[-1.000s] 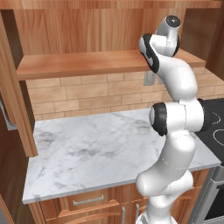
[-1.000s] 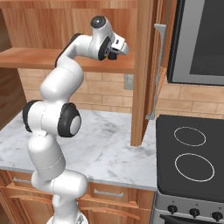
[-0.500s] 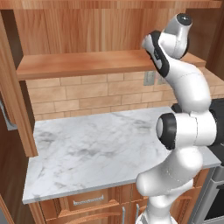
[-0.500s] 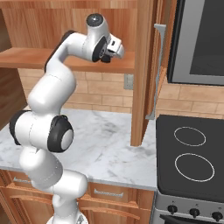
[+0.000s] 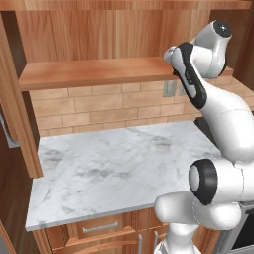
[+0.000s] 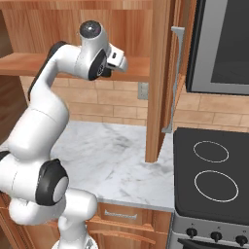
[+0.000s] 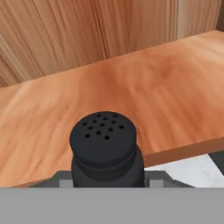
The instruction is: Move the ketchup and shaker from the cabinet to the dining counter.
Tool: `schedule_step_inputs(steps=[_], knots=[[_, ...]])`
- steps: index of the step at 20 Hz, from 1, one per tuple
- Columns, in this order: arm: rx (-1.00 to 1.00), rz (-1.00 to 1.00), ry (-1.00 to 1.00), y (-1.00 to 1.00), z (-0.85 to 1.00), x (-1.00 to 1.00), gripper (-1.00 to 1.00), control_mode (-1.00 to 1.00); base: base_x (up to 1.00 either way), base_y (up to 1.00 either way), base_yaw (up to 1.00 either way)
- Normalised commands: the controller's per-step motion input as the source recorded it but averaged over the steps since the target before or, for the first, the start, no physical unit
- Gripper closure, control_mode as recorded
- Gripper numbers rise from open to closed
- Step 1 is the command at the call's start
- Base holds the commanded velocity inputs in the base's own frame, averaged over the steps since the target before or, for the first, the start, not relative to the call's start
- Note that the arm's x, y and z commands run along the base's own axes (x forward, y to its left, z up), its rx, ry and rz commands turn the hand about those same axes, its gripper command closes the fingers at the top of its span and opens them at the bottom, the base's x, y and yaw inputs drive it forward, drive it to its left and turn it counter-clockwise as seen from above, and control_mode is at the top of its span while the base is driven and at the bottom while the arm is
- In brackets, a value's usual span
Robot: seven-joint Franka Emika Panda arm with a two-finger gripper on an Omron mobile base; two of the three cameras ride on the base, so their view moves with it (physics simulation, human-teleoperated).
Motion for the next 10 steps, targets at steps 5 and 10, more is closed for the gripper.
schedule_step_inputs(steps=[5, 10], knots=[[0.0, 0.03, 0.0, 0.25, 0.0, -0.85, 1.0, -1.0, 0.0, 0.0, 0.0], [0.0, 0.02, 0.0, 0.26, -0.04, -0.86, 1.0, -1.0, 0.0, 0.0, 0.0]])
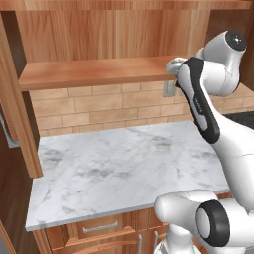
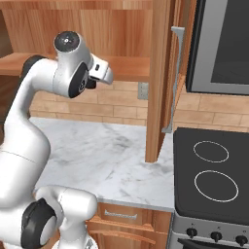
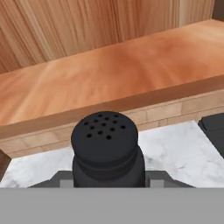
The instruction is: Move the ketchup and shaker from the cabinet to the dining counter.
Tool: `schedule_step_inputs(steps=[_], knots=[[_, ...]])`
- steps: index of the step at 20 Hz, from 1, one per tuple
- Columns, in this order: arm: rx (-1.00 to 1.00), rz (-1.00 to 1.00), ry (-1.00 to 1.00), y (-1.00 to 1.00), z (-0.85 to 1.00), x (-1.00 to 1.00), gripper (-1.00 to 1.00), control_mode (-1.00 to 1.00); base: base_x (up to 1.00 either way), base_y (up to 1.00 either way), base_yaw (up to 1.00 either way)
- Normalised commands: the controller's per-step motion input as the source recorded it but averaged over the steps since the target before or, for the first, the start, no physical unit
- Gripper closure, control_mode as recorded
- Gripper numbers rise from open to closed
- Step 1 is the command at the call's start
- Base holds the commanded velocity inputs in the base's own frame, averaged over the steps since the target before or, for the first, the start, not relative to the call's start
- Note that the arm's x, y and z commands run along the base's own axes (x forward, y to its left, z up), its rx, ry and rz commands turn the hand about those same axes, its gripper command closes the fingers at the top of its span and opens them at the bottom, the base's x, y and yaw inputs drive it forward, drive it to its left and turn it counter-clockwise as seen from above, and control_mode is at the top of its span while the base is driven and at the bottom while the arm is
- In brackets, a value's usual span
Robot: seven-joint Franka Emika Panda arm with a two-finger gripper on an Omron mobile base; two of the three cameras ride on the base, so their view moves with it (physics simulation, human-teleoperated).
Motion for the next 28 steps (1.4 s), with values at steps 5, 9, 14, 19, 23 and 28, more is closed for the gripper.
schedule_step_inputs(steps=[5, 9, 14, 19, 23, 28], knots=[[-0.01, 0.03, 0.0, 0.25, -0.15, -0.73, 1.0, -1.0, 0.0, 0.0, 0.0], [-0.01, 0.04, -0.05, 0.24, -0.19, -0.68, 1.0, -1.0, 0.0, 0.0, 0.0], [0.0, 0.07, -0.08, 0.22, -0.39, -0.54, 1.0, -1.0, 0.0, 0.0, 0.0], [-0.05, 0.06, -0.12, 0.21, -0.38, -0.35, 1.0, -1.0, 0.0, 0.0, 0.0], [-0.11, 0.02, -0.14, 0.15, -0.32, -0.27, 1.0, -1.0, 0.0, 0.0, 0.0], [-0.09, 0.0, -0.01, 0.14, -0.33, -0.13, 1.0, -1.0, 0.0, 0.0, 0.0]])
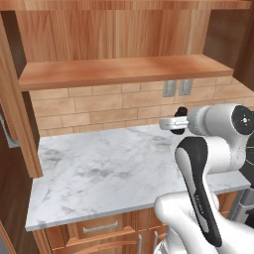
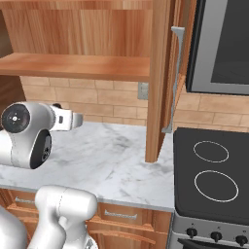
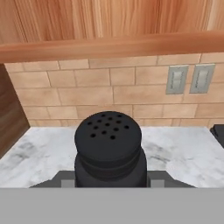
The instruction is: Move the ketchup and shaker from the cabinet to the dining counter.
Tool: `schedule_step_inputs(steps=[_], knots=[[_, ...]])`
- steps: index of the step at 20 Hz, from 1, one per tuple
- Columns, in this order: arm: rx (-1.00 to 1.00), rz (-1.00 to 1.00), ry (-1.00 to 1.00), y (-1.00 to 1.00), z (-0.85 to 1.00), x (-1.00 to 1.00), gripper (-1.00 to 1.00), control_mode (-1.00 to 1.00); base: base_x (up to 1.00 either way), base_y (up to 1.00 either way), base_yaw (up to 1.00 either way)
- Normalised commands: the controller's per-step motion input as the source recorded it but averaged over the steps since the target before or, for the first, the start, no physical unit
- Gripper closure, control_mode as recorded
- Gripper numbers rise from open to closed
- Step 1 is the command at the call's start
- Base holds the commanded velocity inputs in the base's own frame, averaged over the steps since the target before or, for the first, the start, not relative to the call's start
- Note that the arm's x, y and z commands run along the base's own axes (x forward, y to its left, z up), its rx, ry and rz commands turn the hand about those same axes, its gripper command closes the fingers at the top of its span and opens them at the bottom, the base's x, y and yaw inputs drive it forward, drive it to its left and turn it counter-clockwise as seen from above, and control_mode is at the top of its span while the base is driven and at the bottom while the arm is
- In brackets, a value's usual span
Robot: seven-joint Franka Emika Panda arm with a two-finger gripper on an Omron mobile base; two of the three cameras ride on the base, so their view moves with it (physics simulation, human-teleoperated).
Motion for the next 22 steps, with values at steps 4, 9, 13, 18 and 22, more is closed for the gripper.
schedule_step_inputs(steps=[4, 9, 13, 18, 22], knots=[[-0.03, 0.0, 0.0, 0.09, -0.23, -0.01, 1.0, -1.0, 0.0, 0.0, 0.0], [-0.01, 0.0, 0.04, 0.01, -0.01, 0.0, 1.0, -1.0, 0.0, 0.0, 0.0], [0.0, 0.0, 0.0, 0.0, 0.0, 0.0, 1.0, -1.0, 0.0, 0.0, 0.0], [0.0, 0.0, 0.0, 0.0, 0.0, 0.0, 1.0, -1.0, 0.0, 0.0, 0.0], [0.0, 0.0, 0.0, 0.0, 0.0, 0.0, 1.0, -1.0, 0.0, 0.0, 0.0]])
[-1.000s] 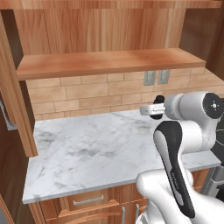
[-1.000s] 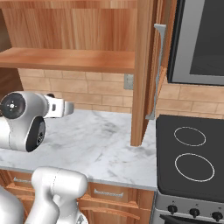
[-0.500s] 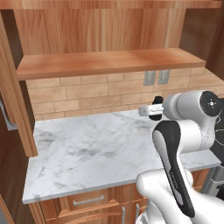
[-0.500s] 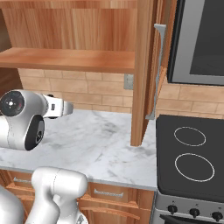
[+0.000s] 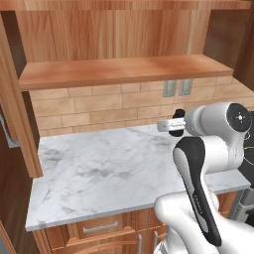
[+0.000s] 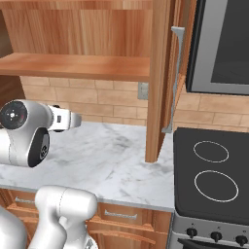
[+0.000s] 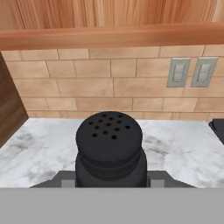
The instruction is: Move the ketchup and shaker from the cabinet to the dining counter.
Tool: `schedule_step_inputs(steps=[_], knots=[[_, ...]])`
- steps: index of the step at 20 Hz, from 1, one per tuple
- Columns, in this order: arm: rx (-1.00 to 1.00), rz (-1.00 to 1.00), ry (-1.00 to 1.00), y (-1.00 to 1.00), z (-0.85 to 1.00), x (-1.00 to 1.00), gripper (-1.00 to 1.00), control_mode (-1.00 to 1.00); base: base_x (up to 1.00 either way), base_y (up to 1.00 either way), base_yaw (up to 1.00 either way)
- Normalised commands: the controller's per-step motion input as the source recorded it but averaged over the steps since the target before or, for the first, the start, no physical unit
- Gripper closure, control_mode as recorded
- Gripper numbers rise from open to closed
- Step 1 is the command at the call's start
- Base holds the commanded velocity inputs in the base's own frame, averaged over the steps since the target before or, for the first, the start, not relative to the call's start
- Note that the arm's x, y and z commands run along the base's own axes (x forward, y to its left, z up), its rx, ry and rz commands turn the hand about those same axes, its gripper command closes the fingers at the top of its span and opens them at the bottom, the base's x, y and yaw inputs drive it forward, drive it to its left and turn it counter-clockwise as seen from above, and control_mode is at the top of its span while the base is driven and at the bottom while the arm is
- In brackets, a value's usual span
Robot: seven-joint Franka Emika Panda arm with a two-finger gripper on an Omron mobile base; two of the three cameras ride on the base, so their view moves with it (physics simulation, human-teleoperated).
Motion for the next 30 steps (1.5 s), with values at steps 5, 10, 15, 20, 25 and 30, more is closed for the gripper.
schedule_step_inputs(steps=[5, 10, 15, 20, 25, 30], knots=[[0.0, 0.0, 0.0, 0.0, 0.0, 0.0, 1.0, 1.0, -0.35, 0.0, 0.0], [0.0, 0.0, 0.0, 0.0, 0.0, 0.0, 1.0, 1.0, -0.66, 0.0, -0.01], [0.0, 0.0, 0.0, 0.0, 0.0, 0.0, 1.0, 1.0, -0.76, 0.02, 0.0], [0.0, 0.0, 0.0, 0.0, 0.0, 0.0, 1.0, 1.0, -0.56, 0.07, -0.24], [0.0, 0.0, 0.0, 0.0, 0.0, 0.0, 1.0, 1.0, -0.29, 0.3, -0.62], [0.0, 0.0, 0.0, 0.0, 0.0, 0.0, 1.0, 1.0, -0.41, 0.4, -0.49]])
